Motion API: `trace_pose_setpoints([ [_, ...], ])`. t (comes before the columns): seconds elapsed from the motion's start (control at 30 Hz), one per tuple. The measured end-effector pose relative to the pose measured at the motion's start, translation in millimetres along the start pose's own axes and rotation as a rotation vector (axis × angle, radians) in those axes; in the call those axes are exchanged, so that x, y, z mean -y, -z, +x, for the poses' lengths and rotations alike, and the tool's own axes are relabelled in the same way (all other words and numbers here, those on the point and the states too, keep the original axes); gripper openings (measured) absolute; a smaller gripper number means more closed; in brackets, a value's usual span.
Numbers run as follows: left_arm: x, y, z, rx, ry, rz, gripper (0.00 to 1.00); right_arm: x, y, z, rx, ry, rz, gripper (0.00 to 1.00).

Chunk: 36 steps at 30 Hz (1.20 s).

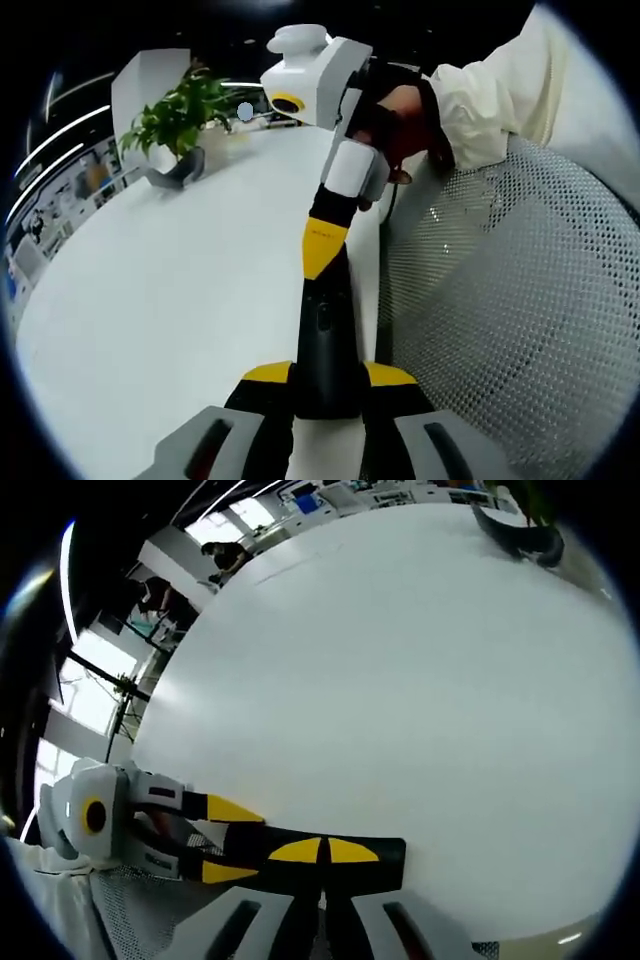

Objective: Press the specified remote control buttons in sequence, fully releasing each button before pressing the next.

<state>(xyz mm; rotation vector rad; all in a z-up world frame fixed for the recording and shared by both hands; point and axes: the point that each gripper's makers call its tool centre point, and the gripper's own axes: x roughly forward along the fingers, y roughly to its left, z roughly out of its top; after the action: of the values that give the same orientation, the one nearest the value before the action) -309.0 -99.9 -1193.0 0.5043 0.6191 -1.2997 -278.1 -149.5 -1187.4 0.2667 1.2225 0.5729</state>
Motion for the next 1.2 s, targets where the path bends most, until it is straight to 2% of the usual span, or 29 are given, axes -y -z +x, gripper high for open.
trace_pose_setpoints([
  [0.13,0.2,0.0,0,0.002,0.0,-0.002,0.25,0,-0.7,-1,-0.005,-0.007,0.019,0.0],
  [0.23,0.4,0.0,0,0.002,0.0,-0.002,0.25,1,-0.9,-2,-0.007,-0.03,0.075,0.0],
  [0.53,0.7,0.1,-1,0.003,-0.001,-0.004,0.24,0,1.8,-1,-0.033,-0.009,0.032,0.0],
  [0.8,0.3,0.2,-1,0.005,-0.002,-0.006,0.24,-4,5.7,-1,-0.07,-0.033,0.056,0.0],
  [0.93,0.4,0.1,-1,0.006,-0.003,-0.007,0.24,-7,5.1,-3,-0.065,-0.046,0.06,0.0],
  [1.03,0.4,0.1,-1,0.006,-0.003,-0.008,0.24,-11,9.1,-3,-0.092,-0.063,0.079,0.0],
  [1.2,0.3,0.1,-1,0.007,-0.004,-0.01,0.24,-11,14.2,-2,-0.12,-0.045,0.059,0.0],
])
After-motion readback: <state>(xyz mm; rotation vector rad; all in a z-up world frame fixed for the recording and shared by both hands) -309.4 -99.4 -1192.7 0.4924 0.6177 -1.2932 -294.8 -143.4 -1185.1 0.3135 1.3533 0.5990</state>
